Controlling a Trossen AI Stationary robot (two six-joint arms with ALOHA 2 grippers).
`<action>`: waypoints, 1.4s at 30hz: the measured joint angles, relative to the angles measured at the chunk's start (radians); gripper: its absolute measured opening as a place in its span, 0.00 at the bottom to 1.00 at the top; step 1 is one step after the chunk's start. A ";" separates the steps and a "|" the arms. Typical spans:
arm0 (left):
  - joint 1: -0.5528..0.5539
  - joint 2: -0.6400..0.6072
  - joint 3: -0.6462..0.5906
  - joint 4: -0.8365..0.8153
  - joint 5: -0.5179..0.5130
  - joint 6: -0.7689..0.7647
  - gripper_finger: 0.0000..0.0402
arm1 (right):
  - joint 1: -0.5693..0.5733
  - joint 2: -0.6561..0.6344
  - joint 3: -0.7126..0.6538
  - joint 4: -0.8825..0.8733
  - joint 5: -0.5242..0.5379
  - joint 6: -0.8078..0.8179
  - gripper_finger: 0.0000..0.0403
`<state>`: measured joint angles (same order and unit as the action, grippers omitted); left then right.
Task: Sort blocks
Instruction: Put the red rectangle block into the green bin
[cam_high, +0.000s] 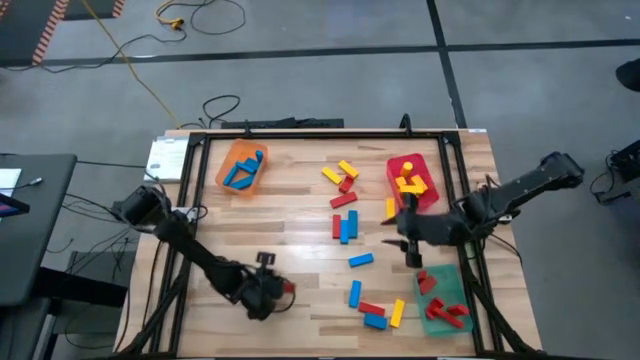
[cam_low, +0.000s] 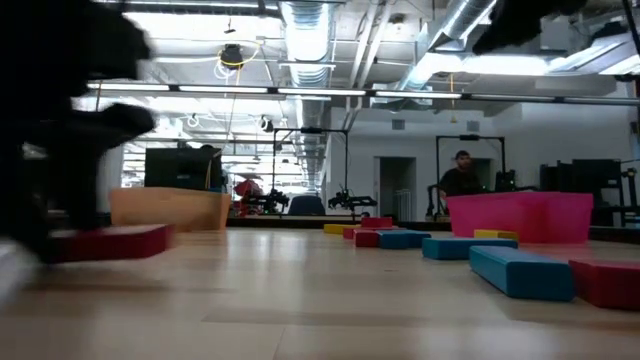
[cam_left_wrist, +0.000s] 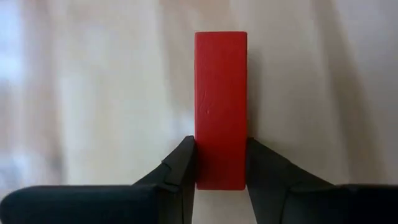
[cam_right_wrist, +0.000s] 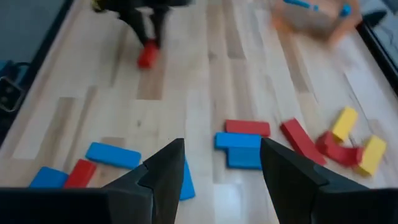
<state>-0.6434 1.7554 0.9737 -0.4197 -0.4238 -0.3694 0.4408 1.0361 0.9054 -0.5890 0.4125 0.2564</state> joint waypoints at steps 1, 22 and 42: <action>0.017 0.000 0.000 0.024 -0.012 0.032 0.25 | 0.024 0.003 0.000 0.006 0.013 -0.002 0.55; 0.275 -0.012 0.002 0.478 0.169 0.575 0.25 | 0.175 0.300 0.000 0.340 0.061 -0.301 0.55; 0.502 -0.063 0.003 0.644 0.853 0.600 0.25 | 0.165 0.327 0.000 0.584 0.068 -0.635 0.55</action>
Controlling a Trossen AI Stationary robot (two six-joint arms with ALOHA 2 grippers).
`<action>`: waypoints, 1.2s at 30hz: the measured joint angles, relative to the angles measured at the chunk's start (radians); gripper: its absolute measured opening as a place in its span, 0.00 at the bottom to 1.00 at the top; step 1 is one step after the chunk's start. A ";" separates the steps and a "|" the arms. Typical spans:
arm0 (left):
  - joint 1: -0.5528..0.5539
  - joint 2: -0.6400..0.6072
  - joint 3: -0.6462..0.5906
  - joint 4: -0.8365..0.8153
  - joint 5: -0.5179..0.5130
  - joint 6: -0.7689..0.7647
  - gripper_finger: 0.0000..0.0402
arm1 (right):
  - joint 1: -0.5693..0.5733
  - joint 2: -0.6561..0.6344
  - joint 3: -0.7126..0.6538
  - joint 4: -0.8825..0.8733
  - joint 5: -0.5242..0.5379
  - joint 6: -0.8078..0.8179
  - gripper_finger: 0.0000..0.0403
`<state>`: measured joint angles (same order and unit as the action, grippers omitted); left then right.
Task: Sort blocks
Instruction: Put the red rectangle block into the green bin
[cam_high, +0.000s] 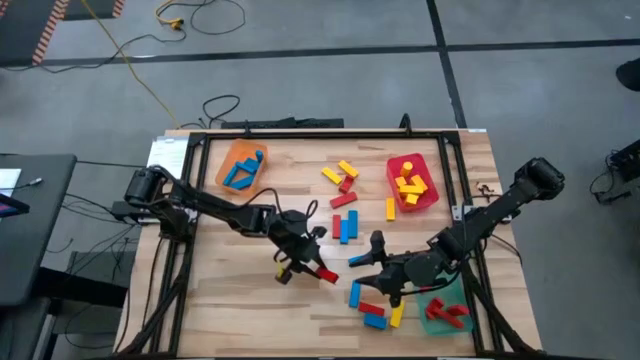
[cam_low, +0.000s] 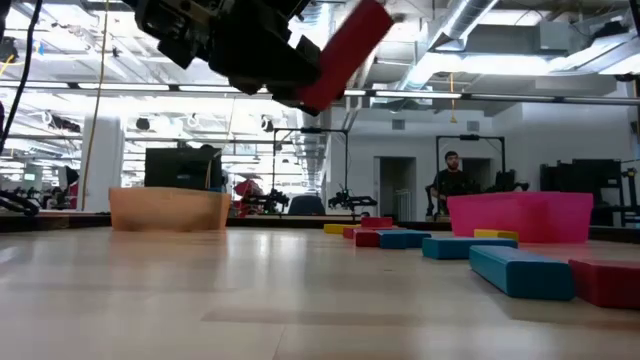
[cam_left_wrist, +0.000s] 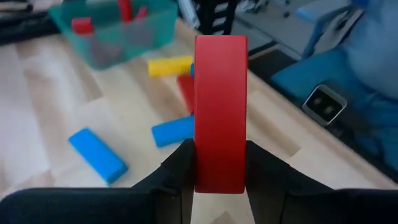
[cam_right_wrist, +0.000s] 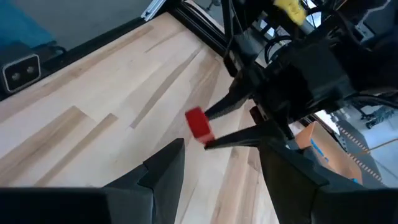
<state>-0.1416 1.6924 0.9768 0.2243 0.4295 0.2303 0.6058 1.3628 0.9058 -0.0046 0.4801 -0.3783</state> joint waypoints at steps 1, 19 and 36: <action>0.005 0.000 0.000 0.015 0.020 -0.006 0.25 | -0.001 0.000 0.000 0.000 0.000 -0.010 0.55; 0.039 0.000 0.000 0.090 0.109 -0.059 0.25 | -0.040 0.000 0.000 0.117 -0.117 -0.067 0.55; 0.039 0.000 0.001 0.134 0.143 -0.073 0.25 | -0.072 0.116 0.000 0.248 -0.169 -0.127 0.55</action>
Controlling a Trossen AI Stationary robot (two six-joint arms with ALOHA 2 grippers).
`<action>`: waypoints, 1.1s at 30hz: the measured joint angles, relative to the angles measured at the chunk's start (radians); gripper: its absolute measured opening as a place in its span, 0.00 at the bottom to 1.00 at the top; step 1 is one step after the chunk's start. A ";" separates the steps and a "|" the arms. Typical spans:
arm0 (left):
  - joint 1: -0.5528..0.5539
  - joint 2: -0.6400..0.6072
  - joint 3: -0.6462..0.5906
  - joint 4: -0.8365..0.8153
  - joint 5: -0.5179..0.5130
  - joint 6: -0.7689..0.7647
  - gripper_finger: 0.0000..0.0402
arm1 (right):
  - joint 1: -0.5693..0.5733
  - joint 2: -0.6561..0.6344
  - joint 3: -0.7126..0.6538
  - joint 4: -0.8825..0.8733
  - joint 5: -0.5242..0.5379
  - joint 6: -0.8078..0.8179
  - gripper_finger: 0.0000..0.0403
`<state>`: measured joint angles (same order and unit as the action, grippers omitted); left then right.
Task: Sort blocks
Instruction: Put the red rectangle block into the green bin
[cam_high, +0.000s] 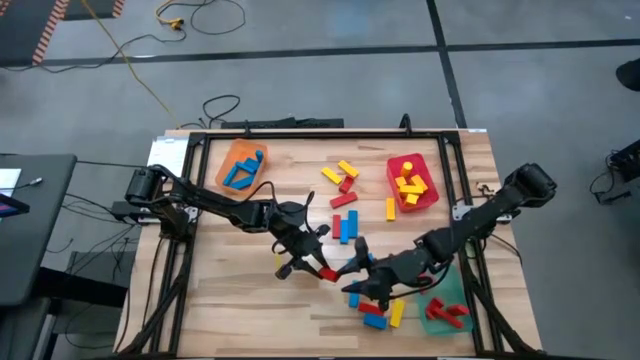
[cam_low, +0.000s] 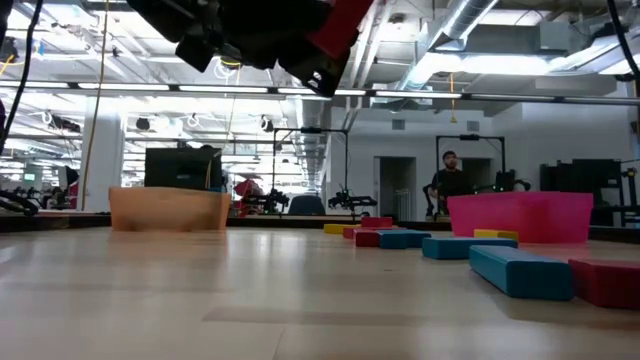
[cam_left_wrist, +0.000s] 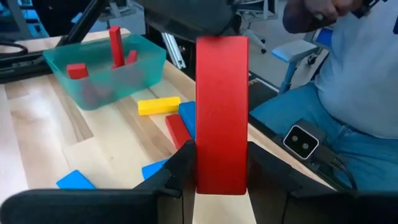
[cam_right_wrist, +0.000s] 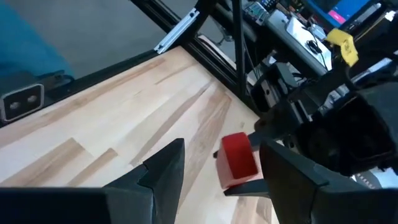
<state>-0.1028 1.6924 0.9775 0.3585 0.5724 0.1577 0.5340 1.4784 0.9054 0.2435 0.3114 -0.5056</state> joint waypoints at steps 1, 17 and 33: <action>0.000 0.000 0.000 0.000 0.000 0.002 0.25 | 0.000 0.000 0.000 0.002 0.000 0.000 0.55; 0.000 0.000 0.000 0.009 -0.001 -0.006 0.25 | -0.034 0.106 0.049 0.039 -0.002 0.000 0.55; 0.000 0.000 0.001 -0.012 -0.002 -0.009 0.25 | -0.032 0.111 0.060 0.022 -0.003 -0.013 0.31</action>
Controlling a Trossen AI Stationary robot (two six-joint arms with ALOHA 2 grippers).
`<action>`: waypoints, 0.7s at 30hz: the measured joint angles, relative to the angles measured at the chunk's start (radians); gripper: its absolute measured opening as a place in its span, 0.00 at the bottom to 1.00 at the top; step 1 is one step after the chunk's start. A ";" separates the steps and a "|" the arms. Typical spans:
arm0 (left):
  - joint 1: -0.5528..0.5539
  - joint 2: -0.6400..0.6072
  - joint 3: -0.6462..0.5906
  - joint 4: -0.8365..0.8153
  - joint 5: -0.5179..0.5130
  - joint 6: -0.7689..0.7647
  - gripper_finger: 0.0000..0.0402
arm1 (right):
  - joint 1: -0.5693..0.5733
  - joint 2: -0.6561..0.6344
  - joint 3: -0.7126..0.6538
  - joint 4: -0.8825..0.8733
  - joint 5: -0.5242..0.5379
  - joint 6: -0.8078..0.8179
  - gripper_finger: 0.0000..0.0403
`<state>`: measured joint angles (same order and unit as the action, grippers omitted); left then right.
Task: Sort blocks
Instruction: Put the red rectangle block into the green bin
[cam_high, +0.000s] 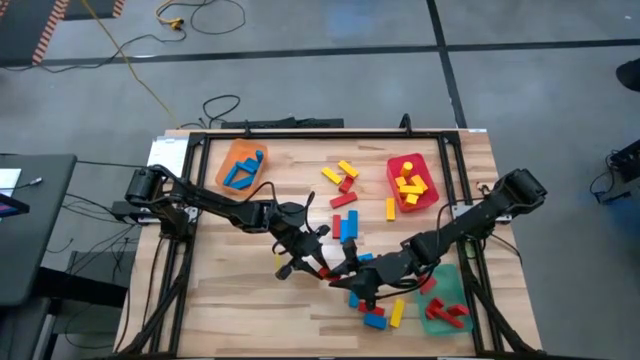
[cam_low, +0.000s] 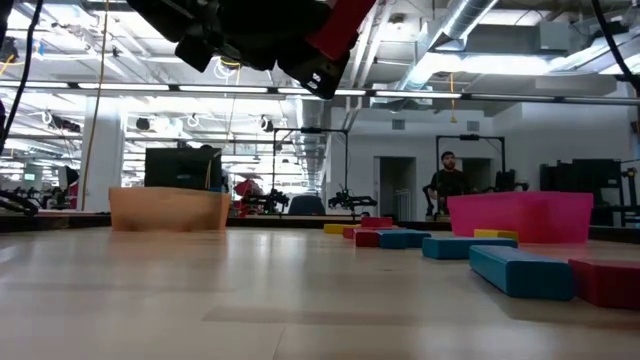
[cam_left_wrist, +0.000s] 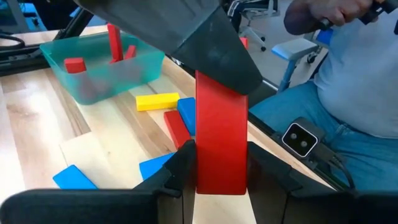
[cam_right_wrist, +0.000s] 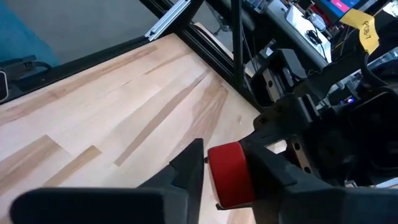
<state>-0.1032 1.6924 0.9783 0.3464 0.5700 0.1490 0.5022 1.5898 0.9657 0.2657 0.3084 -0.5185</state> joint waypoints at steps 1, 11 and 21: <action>0.000 0.000 0.000 0.000 0.000 0.000 0.25 | 0.000 0.000 0.000 0.000 0.000 -0.004 0.29; 0.000 0.000 0.000 -0.003 0.004 -0.011 0.28 | 0.001 -0.001 0.000 -0.022 0.000 -0.010 0.23; 0.000 0.000 0.000 -0.001 0.006 -0.012 0.31 | 0.002 -0.001 0.000 -0.034 0.000 0.025 0.23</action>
<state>-0.1032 1.6928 0.9783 0.3454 0.5760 0.1374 0.5038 1.5887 0.9661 0.2314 0.3086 -0.4936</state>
